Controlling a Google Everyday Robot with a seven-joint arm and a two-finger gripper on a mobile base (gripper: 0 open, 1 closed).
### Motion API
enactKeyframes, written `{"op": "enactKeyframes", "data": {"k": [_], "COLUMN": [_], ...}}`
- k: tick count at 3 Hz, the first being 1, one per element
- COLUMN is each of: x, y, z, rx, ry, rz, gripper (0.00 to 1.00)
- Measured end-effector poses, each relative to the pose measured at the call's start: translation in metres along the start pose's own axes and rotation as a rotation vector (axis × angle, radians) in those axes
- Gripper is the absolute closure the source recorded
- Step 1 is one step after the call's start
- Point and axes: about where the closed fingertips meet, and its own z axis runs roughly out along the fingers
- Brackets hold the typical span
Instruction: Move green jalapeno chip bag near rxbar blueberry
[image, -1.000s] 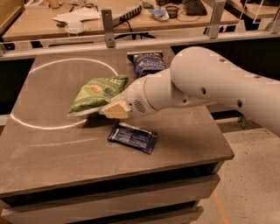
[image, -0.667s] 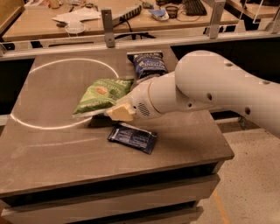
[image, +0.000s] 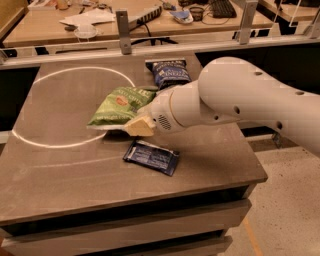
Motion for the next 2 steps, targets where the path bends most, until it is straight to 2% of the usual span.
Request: {"op": "enactKeyframes", "data": {"k": [1, 2], "x": [0.000, 0.006], "y": [-0.004, -0.008], "z": [0.000, -0.010], "rx": [0.002, 0.034], "ry": [0.005, 0.019], "rz": [-0.003, 0.014], "gripper": [0.00, 0.00]}}
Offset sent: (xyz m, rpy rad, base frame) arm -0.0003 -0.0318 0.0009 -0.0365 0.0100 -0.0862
